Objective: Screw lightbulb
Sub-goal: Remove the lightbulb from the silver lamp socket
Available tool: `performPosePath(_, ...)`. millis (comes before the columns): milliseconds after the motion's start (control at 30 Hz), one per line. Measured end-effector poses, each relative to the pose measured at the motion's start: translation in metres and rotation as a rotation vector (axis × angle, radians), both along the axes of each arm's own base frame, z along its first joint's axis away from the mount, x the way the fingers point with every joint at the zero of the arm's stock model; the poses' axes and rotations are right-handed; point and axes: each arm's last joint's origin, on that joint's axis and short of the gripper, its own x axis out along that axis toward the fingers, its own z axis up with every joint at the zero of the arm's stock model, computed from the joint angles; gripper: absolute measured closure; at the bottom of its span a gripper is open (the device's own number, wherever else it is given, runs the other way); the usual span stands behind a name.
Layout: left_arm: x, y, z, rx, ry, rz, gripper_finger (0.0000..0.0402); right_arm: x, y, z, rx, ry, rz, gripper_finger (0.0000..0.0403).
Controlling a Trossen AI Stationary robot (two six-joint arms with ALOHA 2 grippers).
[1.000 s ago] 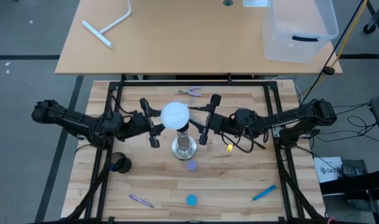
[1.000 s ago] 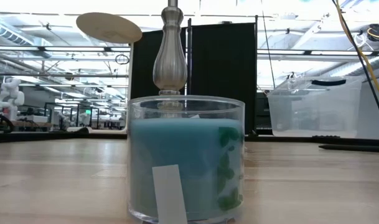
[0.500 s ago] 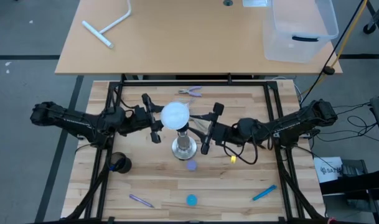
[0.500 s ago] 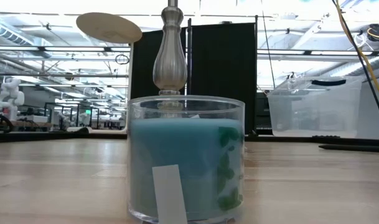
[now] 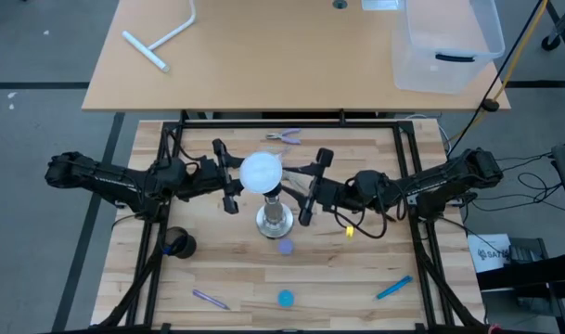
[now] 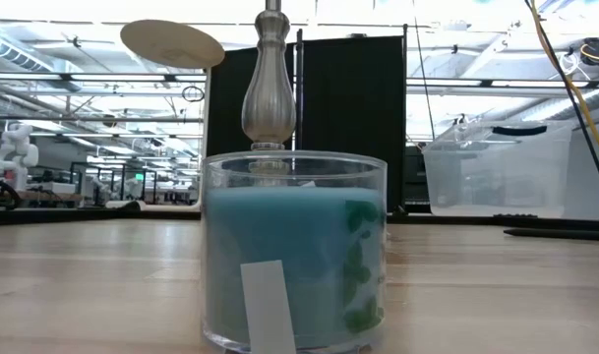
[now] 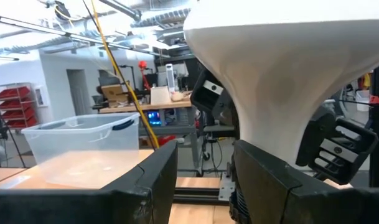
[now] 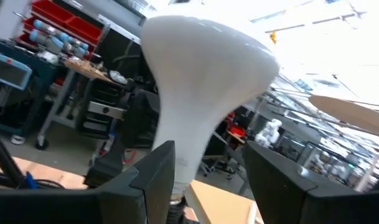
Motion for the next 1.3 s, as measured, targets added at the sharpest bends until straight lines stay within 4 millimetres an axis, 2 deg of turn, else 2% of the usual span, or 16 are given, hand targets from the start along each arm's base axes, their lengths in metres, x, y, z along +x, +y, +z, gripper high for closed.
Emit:
performPosePath(333,0.0,0.0,0.001,-0.003,-0.008,0.0,0.0239,0.001,0.001,-0.001,-0.012,-0.001,0.045,0.0218)
performPosePath(500,0.0,0.0,0.001,-0.003,-0.009,0.0,0.0239,0.011,0.004,-0.007,-0.008,0.026,0.069,0.0218)
performPosePath(733,0.0,-0.001,0.001,-0.003,-0.008,-0.006,0.0239,0.016,0.008,-0.004,-0.026,0.025,0.023,0.0218)
performPosePath(1300,0.005,-0.004,-0.004,-0.02,0.01,-0.044,0.0239,0.017,0.0,-0.005,-0.013,0.04,-0.065,0.0218)
